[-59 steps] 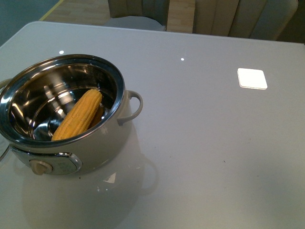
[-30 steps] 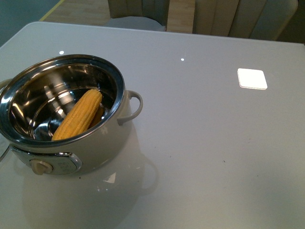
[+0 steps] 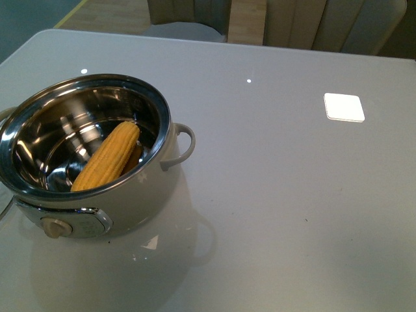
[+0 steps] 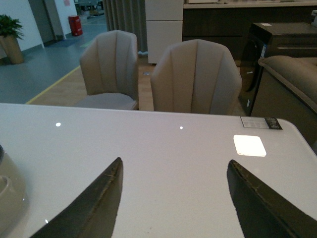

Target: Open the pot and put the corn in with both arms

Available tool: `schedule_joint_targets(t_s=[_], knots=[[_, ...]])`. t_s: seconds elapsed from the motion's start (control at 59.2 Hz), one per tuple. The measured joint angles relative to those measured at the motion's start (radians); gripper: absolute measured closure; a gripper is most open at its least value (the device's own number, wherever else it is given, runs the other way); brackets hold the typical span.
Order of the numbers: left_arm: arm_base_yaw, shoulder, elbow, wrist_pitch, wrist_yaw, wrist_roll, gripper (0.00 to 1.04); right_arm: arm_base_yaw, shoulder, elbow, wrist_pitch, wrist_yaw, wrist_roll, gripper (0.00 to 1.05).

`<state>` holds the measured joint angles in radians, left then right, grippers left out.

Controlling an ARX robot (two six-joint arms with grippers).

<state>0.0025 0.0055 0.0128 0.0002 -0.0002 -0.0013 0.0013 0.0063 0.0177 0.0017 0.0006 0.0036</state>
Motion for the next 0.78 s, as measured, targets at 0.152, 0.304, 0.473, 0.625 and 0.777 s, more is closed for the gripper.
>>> schedule_joint_targets(t_s=[0.152,0.304,0.473,0.625,0.777], knots=[[0.000,0.000,0.000,0.000,0.000,0.000,0.07,0.000,0.000,0.000,0.000,0.000,0.000,0.09],[0.000,0.000,0.000,0.000,0.000,0.000,0.07,0.000,0.000,0.000,0.000,0.000,0.000,0.09],[0.000,0.000,0.000,0.000,0.000,0.000,0.07,0.000,0.000,0.000,0.000,0.000,0.000,0.09],[0.000,0.000,0.000,0.000,0.000,0.000,0.07,0.000,0.000,0.000,0.000,0.000,0.000,0.09],[0.000,0.000,0.000,0.000,0.000,0.000,0.07,0.000,0.000,0.000,0.000,0.000,0.000,0.09]])
